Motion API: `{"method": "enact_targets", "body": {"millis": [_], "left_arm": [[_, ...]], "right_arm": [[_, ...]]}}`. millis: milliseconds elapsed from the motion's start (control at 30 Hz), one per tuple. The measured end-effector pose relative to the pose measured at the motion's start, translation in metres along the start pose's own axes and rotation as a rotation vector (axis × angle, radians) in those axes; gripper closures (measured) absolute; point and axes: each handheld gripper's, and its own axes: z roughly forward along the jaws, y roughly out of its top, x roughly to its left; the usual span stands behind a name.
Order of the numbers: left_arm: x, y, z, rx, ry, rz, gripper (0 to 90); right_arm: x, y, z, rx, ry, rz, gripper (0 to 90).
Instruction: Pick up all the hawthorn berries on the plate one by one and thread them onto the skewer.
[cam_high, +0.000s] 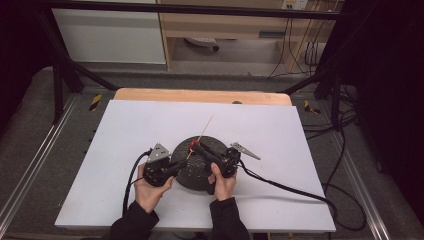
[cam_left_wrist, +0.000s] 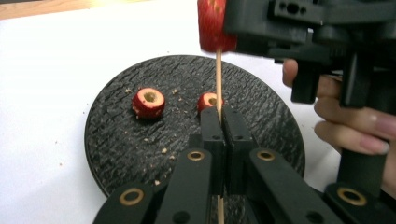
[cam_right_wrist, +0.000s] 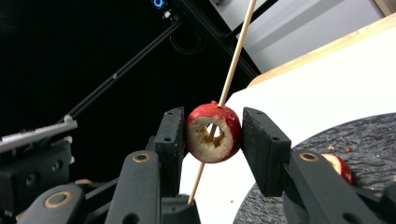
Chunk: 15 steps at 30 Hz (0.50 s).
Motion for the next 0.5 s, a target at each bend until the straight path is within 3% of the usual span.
{"method": "enact_targets", "body": {"millis": [500], "left_arm": [[0.0023,0.0020,0.0041,0.005,-0.008,0.022,88.5]], "right_arm": [[-0.0003,-0.0019,-0.0003,0.038,-0.012,-0.014,59.4]]}}
